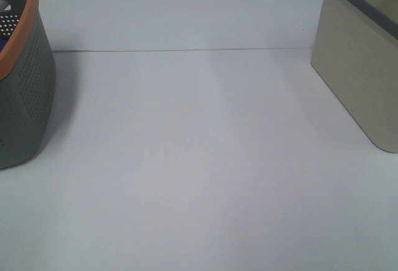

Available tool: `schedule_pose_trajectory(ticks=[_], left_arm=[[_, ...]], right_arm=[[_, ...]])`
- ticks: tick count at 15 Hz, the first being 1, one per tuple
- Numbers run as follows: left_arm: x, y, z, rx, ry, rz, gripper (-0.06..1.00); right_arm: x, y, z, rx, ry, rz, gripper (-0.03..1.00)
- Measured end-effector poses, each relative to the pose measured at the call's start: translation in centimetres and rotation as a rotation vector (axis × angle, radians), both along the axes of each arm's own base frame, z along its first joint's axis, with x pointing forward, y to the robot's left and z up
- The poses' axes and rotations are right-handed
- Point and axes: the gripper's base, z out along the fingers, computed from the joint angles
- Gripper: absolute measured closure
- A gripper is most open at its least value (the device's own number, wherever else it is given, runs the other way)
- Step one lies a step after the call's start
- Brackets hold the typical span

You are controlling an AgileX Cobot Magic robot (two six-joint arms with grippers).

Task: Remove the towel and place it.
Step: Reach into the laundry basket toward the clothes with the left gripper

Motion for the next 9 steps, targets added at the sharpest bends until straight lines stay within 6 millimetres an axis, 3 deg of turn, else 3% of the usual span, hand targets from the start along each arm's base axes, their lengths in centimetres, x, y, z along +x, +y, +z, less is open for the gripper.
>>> schedule_pose_trajectory(ticks=[9], left_arm=[[0.0,0.0,0.0,0.0,0.0,0.0,0.22]], right_arm=[[0.0,0.0,0.0,0.0,0.0,0.0,0.21]])
